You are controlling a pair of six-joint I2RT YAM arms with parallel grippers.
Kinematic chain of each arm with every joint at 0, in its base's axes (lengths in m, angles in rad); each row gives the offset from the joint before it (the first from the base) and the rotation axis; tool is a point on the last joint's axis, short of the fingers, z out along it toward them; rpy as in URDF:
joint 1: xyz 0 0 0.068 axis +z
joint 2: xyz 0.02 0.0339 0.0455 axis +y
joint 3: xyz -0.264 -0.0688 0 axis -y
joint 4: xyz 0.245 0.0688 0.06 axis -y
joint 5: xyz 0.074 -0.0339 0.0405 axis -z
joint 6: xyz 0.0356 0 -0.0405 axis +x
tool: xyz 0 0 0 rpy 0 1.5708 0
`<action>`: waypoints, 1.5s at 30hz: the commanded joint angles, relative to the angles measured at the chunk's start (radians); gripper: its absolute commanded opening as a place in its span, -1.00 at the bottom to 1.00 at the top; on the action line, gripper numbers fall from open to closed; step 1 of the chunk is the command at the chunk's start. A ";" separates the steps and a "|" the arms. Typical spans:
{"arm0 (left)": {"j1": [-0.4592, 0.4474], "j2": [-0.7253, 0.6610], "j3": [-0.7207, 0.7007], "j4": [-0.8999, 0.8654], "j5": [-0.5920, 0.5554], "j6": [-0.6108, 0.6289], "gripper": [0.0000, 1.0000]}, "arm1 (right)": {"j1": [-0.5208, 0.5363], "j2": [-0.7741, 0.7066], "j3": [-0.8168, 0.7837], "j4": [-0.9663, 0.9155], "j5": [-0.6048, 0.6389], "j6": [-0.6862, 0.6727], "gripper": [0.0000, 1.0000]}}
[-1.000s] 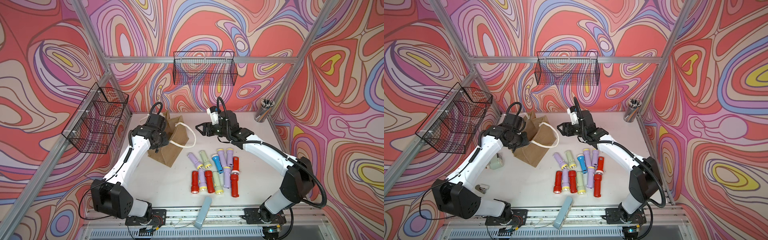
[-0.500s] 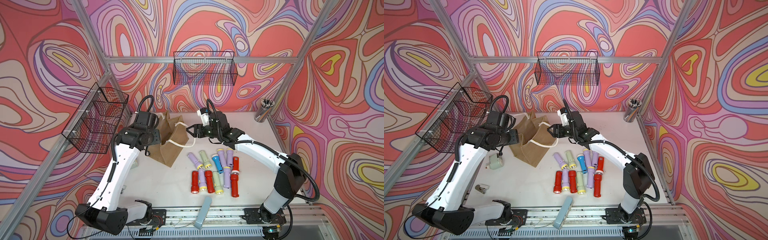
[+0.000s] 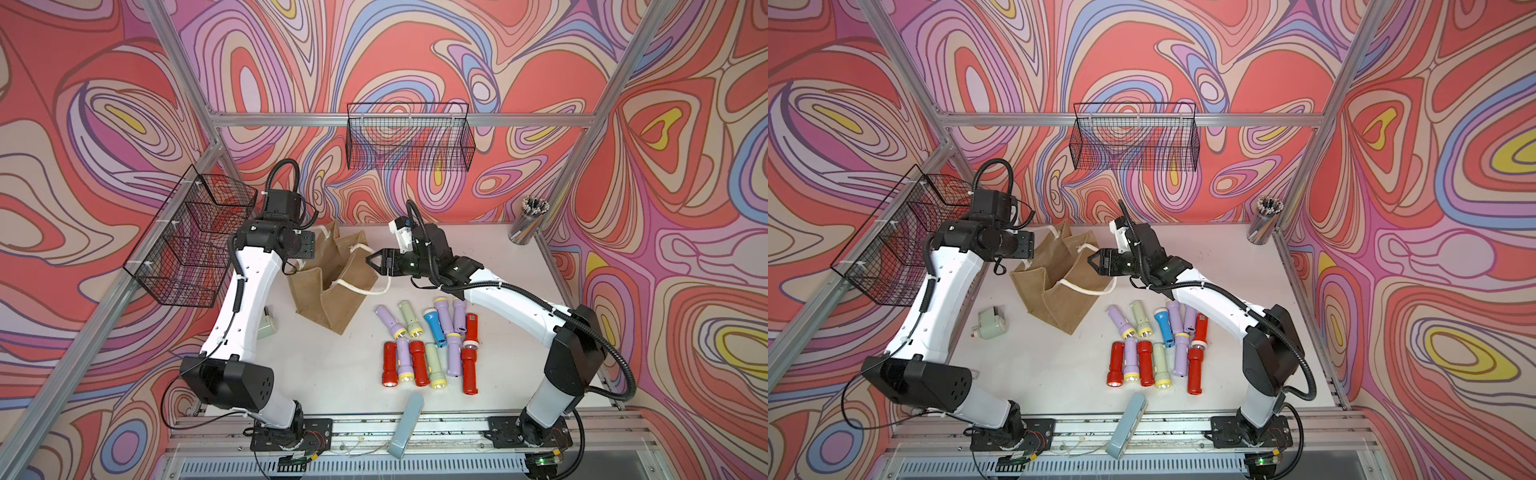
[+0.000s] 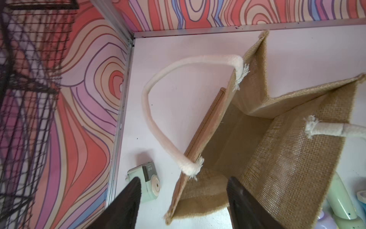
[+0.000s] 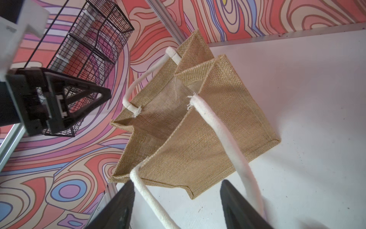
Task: Put the flashlights into the tote bags
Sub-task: Move the canvas bag to the center of the board.
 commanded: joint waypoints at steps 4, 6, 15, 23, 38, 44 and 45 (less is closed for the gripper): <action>0.017 0.182 0.154 -0.025 0.123 0.172 0.45 | 0.012 0.031 0.050 -0.010 0.013 0.053 0.42; 0.018 0.239 0.194 -0.040 0.106 0.187 0.45 | 0.014 0.072 0.059 -0.016 0.010 0.064 0.42; 0.028 0.341 0.208 -0.093 0.176 0.140 -0.56 | 0.032 0.139 0.101 -0.045 -0.010 0.087 0.39; 0.031 0.232 0.075 -0.101 0.294 0.038 -1.00 | 0.034 0.119 0.087 -0.061 0.004 0.061 0.36; 0.030 -0.100 -0.257 -0.146 0.307 -0.300 -1.00 | 0.034 -0.012 0.002 -0.084 0.074 0.006 0.36; 0.030 -0.219 -0.385 -0.146 0.362 -0.291 -1.00 | 0.034 -0.071 -0.007 -0.136 0.145 -0.043 0.36; 0.029 -0.231 -0.403 -0.143 0.376 -0.291 -1.00 | 0.034 -0.081 -0.008 -0.147 0.165 -0.048 0.36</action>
